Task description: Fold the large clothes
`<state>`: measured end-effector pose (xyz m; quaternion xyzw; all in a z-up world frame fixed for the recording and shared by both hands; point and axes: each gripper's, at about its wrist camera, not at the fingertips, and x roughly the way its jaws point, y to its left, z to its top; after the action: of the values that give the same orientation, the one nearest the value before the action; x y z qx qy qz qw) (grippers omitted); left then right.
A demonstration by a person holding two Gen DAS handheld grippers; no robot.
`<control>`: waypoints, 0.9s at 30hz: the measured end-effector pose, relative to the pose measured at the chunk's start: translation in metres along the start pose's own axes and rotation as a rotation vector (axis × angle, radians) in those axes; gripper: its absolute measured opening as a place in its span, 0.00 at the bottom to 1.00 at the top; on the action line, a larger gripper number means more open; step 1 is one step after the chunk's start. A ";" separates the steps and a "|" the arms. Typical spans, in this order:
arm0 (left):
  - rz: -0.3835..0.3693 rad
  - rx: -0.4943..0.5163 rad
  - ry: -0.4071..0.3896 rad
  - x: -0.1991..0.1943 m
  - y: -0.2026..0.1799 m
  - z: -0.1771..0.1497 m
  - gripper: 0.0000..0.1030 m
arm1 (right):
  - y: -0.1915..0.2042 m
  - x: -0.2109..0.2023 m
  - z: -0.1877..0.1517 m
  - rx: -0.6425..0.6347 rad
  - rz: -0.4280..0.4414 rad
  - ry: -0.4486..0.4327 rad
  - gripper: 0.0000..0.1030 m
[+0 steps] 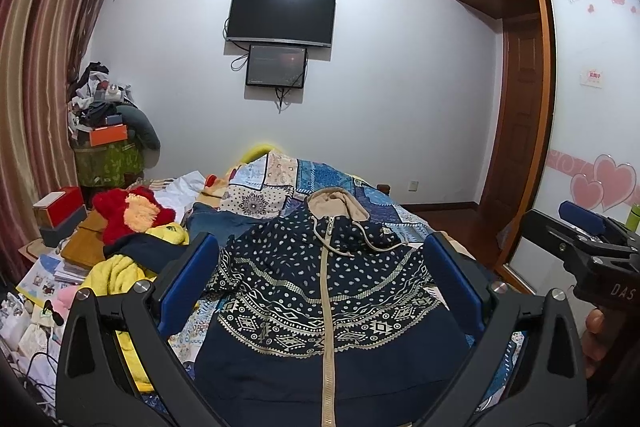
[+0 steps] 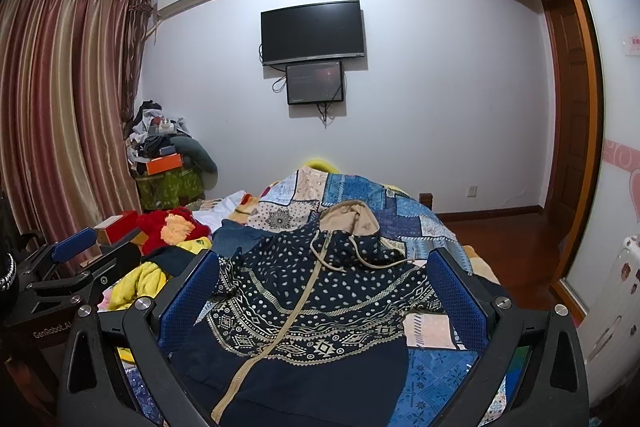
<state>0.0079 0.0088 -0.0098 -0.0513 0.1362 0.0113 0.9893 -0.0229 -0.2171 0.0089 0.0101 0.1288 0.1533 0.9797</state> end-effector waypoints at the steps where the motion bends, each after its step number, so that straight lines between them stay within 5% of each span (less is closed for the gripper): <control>1: 0.001 0.000 0.000 0.000 0.000 0.000 1.00 | 0.000 0.000 0.000 0.000 0.000 0.000 1.00; 27: -0.004 0.011 0.005 0.002 -0.003 0.000 1.00 | 0.000 0.000 0.001 0.001 0.000 0.000 1.00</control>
<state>0.0102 0.0058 -0.0096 -0.0464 0.1388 0.0084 0.9892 -0.0222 -0.2171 0.0098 0.0106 0.1286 0.1534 0.9797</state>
